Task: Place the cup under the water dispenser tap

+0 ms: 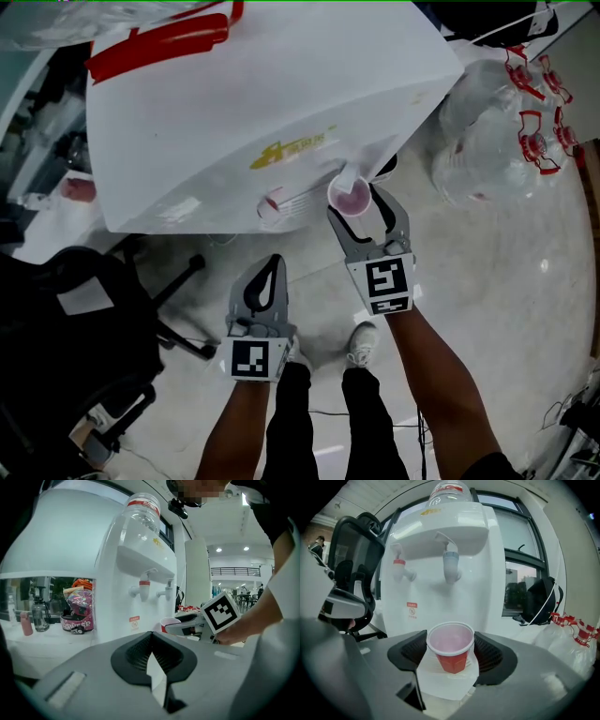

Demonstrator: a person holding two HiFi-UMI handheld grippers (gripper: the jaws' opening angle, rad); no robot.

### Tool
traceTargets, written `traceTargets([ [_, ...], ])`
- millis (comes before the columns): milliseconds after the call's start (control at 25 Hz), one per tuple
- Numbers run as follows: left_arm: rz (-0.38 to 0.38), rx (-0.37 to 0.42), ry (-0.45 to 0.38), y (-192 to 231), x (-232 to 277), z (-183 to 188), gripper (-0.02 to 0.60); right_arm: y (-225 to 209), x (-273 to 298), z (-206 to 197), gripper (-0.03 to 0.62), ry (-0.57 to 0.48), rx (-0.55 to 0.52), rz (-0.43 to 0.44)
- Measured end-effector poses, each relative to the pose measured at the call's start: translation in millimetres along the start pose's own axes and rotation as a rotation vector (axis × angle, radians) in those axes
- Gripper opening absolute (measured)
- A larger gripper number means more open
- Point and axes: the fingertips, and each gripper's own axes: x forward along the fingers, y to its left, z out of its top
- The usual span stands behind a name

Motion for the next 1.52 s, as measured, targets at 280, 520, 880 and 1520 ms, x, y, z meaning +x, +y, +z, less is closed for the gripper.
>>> traceTargets([
  [280,-0.005,-0.017,0.002,-5.2,-1.3,-6.8,0.015,0.1,15.2,-10.9,0.316,0.020,0.050,0.010],
  [520,0.015,-0.037,0.011,-1.2,-4.0,-11.0,0.015,-2.8,21.7,-17.8,0.321,0.023,0.088,0.011],
  [880,0.005,-0.029,0.011,-6.5,-6.2,-7.1,0.015,1.7,12.1,-17.6,0.417,0.027,0.090,0.060],
  [1520,-0.035,0.039,0.021,-28.4,-62.0,148.8,0.015,21.2,-137.4,171.3,0.164,-0.099,0.022,0.073],
])
